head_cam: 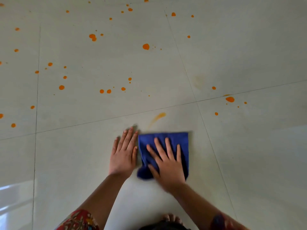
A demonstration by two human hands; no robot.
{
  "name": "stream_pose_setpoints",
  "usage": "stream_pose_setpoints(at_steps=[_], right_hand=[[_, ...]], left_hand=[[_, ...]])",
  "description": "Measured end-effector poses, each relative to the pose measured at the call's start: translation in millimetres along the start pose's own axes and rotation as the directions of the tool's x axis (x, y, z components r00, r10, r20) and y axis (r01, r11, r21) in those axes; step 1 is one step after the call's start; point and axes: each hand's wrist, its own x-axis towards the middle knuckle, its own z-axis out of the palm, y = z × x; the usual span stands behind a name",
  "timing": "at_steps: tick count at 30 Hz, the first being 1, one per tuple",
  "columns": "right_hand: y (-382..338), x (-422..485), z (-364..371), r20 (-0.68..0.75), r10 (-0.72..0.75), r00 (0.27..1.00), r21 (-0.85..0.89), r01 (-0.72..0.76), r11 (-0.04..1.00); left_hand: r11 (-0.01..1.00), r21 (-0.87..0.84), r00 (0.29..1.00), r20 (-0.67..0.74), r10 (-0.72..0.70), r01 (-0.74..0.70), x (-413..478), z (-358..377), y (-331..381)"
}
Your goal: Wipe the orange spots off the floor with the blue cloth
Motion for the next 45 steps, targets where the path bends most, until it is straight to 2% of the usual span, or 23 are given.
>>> stream_pose_setpoints(at_steps=[1, 3, 5, 7, 9, 11, 12, 14, 16, 18, 21, 23, 25, 28, 31, 32, 34, 36, 37, 39, 41, 43, 45], right_hand=[[4, -23, -1, 0.018, -0.041, 0.999, -0.003, 0.041, 0.999], [36, -40, -2, 0.018, 0.003, 1.0, -0.02, -0.002, 1.0], [70, -18, -6, 0.016, 0.189, 0.982, -0.028, -0.188, 0.982], [84, 32, -13, -0.016, 0.38, 0.925, 0.027, -0.379, 0.925], [77, 88, -18, -0.032, 0.446, 0.894, 0.094, -0.442, 0.892], [55, 125, -20, -0.018, 0.38, 0.925, 0.127, -0.375, 0.918], [44, 130, -19, -0.025, 0.288, 0.957, 0.12, -0.284, 0.951], [26, 105, -15, -0.029, -0.015, 0.999, 0.064, 0.016, 0.998], [39, 61, -11, 0.023, -0.24, 0.971, 0.031, 0.239, 0.97], [80, 49, -13, 0.046, -0.199, 0.979, 0.042, 0.198, 0.979], [115, 95, -25, -0.006, 0.199, 0.98, 0.05, -0.198, 0.979], [93, 139, -32, -0.006, 0.293, 0.956, 0.091, -0.291, 0.952], [47, 156, -31, 0.007, 0.177, 0.984, 0.122, -0.176, 0.977], [-4, 96, -10, -0.017, -0.158, 0.987, 0.072, 0.159, 0.985], [32, 28, -9, 0.017, -0.304, 0.953, 0.058, 0.303, 0.951], [56, 28, -10, 0.014, -0.265, 0.964, 0.035, 0.265, 0.964], [94, 56, -14, 0.007, -0.013, 1.0, -0.011, 0.013, 1.0], [98, 101, -22, -0.012, 0.284, 0.959, 0.009, -0.284, 0.959], [86, 119, -24, -0.001, 0.343, 0.939, 0.031, -0.343, 0.939], [48, 131, -20, 0.024, 0.263, 0.965, 0.063, -0.264, 0.963], [11, 97, -10, -0.008, 0.01, 1.0, 0.043, -0.009, 0.999], [4, 34, -1, -0.007, -0.202, 0.979, 0.031, 0.202, 0.979], [40, -7, -1, -0.004, -0.224, 0.975, 0.044, 0.224, 0.974]], left_hand=[[1.0, -0.007, 1.0, -0.003, -0.016, 0.016, 0, -2, -2], [0.999, -0.002, 0.999, -0.003, -0.053, 0.053, 1, -4, -6], [0.998, 0.027, 0.998, 0.001, -0.06, 0.06, 0, -3, -8], [0.998, 0.036, 0.998, 0.011, -0.058, 0.058, 0, -1, -8], [0.998, 0.03, 0.998, 0.015, -0.063, 0.063, 0, 1, -6], [0.997, 0.034, 0.998, 0.015, -0.067, 0.066, 1, 1, -5], [0.997, 0.034, 0.998, 0.018, -0.067, 0.066, 3, 2, -4], [0.997, 0.039, 0.997, 0.013, -0.071, 0.071, 2, 1, -6], [0.996, 0.052, 0.997, 0.018, -0.069, 0.068, 1, 1, -7], [0.996, 0.059, 0.997, 0.012, -0.07, 0.069, 1, 2, -8], [0.995, 0.053, 0.997, 0.002, -0.08, 0.08, 0, 4, -5], [0.996, 0.044, 0.997, -0.001, -0.08, 0.08, 0, 4, -5], [0.997, 0.041, 0.997, -0.005, -0.072, 0.073, 1, 3, -6], [0.998, 0.014, 0.998, 0.002, -0.068, 0.068, -1, 1, -7], [0.998, 0.003, 0.998, 0.015, -0.057, 0.057, -4, 0, -8], [0.999, 0.0, 0.999, 0.013, -0.049, 0.049, -3, 0, -8], [0.999, 0.003, 0.999, 0.021, -0.041, 0.041, -3, -1, -8], [0.999, 0.009, 0.998, 0.028, -0.049, 0.048, -2, -1, -8], [0.998, 0.01, 0.998, 0.028, -0.056, 0.055, -2, -1, -8], [0.998, 0.001, 0.997, 0.034, -0.067, 0.067, -2, -1, -6], [0.994, -0.033, 0.994, 0.033, -0.101, 0.102, 1, -5, 1], [0.984, -0.075, 0.987, 0.02, -0.158, 0.159, 6, -10, 9], [0.971, -0.124, 0.979, 0.03, -0.2, 0.203, 8, -16, 17]])
